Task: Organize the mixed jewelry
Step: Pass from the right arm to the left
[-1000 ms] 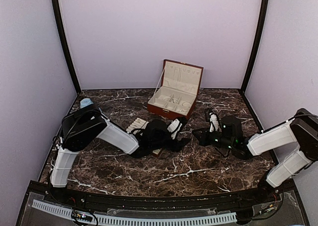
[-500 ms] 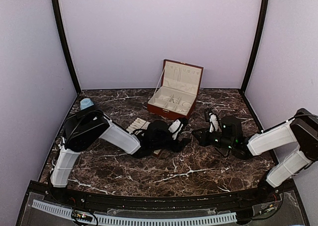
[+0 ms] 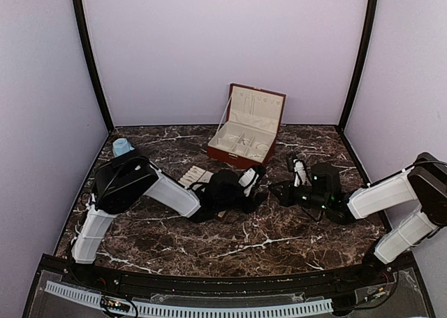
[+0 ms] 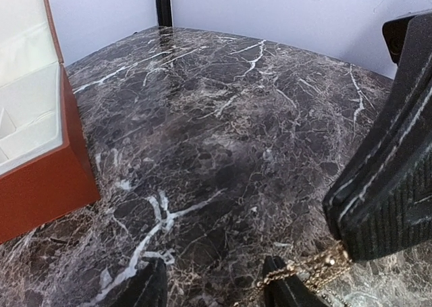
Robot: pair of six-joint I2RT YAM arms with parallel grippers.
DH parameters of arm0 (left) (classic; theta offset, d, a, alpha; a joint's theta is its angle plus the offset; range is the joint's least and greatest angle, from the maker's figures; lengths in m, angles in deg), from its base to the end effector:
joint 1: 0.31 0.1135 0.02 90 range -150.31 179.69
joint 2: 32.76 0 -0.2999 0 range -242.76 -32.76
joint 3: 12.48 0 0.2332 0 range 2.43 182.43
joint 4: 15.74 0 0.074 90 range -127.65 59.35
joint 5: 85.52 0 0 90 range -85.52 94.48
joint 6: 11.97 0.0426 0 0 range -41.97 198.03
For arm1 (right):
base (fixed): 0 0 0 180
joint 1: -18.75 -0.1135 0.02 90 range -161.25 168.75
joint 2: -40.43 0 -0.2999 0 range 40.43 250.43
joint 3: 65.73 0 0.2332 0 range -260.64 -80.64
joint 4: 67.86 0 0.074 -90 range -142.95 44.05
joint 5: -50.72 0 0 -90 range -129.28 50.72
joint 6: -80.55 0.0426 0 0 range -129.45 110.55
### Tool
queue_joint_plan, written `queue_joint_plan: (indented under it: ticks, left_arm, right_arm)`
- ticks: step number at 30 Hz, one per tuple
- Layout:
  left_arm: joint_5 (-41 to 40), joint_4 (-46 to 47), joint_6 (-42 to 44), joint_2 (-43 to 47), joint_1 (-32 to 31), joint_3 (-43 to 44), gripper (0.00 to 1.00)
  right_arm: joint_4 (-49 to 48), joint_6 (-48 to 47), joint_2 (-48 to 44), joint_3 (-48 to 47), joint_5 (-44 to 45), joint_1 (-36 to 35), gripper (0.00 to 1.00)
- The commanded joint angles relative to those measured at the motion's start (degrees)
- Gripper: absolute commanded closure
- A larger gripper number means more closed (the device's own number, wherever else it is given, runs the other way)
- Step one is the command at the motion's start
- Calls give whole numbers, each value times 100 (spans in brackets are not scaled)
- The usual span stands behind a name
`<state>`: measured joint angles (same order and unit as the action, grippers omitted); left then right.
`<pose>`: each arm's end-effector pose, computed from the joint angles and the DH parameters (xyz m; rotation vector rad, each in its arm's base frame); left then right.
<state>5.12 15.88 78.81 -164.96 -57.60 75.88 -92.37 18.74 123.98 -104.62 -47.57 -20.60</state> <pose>0.2717 -0.4240 0.1495 0.9011 1.6061 -0.7123 0.1981 0.1704 0.2076 -0.2996 2.0099 0.9100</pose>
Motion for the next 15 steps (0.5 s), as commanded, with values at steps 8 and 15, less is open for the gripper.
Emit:
queue_joint_plan:
  ticks: [8, 15]
  left_arm:
    - [420, 244, 14, -63, -27, 200, 65]
    - [294, 707, -50, 155, -27, -42, 88]
  right_arm:
    - [46, -30, -102, 8, -87, 24, 100]
    - [121, -72, -133, 17, -75, 25, 100]
